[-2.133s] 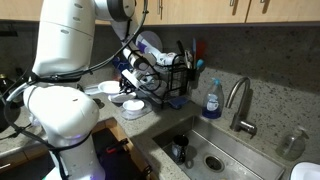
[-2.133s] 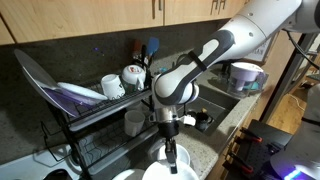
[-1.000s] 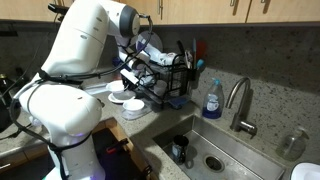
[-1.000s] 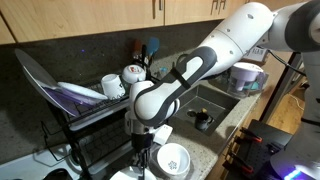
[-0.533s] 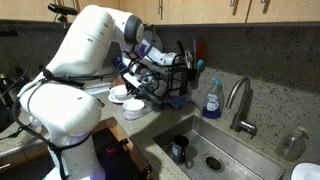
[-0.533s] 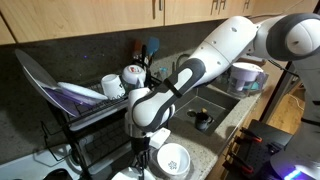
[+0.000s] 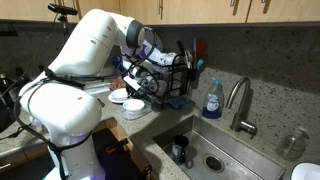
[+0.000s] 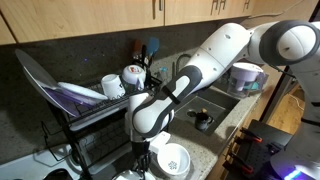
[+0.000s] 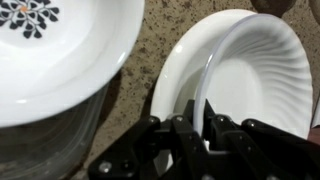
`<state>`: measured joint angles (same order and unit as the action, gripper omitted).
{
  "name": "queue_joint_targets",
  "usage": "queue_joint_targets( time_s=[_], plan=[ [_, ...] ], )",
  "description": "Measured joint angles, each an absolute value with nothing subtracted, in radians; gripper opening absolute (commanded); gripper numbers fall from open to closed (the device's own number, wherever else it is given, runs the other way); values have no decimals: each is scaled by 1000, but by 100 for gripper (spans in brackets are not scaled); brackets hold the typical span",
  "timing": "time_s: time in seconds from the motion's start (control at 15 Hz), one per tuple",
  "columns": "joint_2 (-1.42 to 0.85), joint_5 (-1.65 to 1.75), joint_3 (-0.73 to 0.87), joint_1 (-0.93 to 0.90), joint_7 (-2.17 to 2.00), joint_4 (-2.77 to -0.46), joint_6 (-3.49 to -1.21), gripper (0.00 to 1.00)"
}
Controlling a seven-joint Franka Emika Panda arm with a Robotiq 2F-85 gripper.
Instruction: Remove the white bowl from the countertop and put it on the plate then remove the other white bowl from the transparent bowl and put it on top of the one on the plate
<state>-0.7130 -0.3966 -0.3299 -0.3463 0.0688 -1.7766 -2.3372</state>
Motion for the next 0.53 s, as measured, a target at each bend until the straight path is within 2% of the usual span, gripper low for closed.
queue_joint_targets(
  time_s=[0.4,0.53],
  plan=[
    [-738,-396,-329,-345,69,-1758,-2337,2],
    [-748,-396,-329,-344,68,-1748,-2336,7]
  ],
)
